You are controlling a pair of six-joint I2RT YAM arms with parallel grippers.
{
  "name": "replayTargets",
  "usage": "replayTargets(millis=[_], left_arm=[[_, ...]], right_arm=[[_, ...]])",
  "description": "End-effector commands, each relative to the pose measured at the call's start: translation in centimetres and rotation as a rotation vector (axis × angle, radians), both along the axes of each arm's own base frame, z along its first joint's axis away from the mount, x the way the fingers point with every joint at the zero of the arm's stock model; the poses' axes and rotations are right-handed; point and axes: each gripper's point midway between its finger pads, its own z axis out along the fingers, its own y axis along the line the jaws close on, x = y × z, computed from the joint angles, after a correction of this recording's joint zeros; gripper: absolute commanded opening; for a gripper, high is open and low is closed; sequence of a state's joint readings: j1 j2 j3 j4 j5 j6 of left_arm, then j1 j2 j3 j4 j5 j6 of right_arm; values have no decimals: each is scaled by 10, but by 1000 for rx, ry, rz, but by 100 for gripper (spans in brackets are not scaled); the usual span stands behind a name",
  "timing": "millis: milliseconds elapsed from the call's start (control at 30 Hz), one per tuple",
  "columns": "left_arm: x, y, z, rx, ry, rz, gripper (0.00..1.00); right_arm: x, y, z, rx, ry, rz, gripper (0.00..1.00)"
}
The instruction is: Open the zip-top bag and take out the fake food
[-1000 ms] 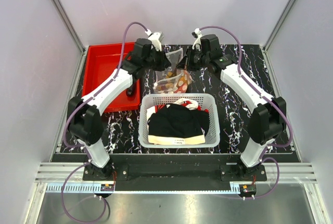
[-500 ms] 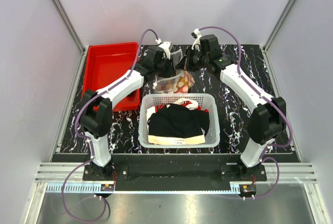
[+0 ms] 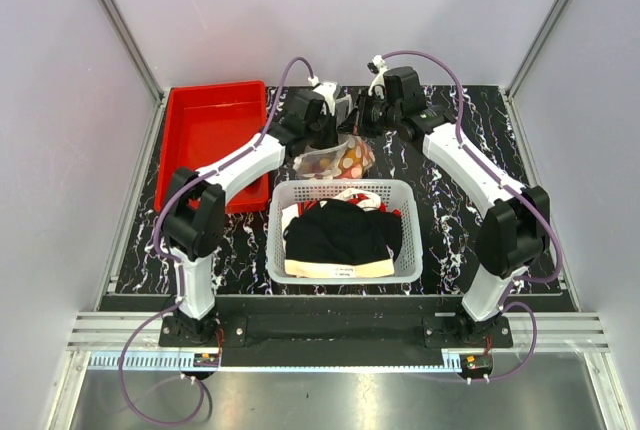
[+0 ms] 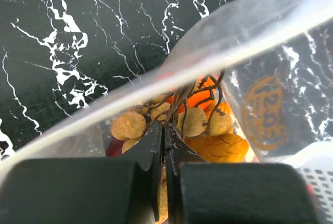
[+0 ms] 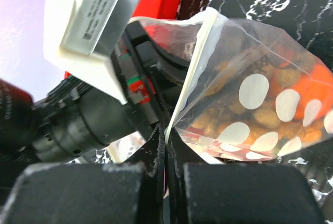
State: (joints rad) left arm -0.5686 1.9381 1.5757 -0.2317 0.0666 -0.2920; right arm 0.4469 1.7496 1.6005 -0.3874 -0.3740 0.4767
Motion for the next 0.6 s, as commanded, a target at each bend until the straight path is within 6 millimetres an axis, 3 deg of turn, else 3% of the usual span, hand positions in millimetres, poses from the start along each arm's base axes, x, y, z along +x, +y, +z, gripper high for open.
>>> replayTargets(millis=[0,33,67,300,567], left_arm=[[11,-9,43,-48,-114,-21,0],[8,-6,37,-38,-108,-20,0],[6,-4,49,-52,-135,-16,0],[-22,9,63,-80,-177,-46,0],[-45,0,90,-104,-269,-147,0]], right_arm=[[6,-5,28,9,-97,-66,0],[8,-10,28,1,-97,-99,0],[8,-16,26,-12,-97,-130,0],[21,-47,19,-58,-95,-316,0],[19,-33,19,-29,-83,-237,0]])
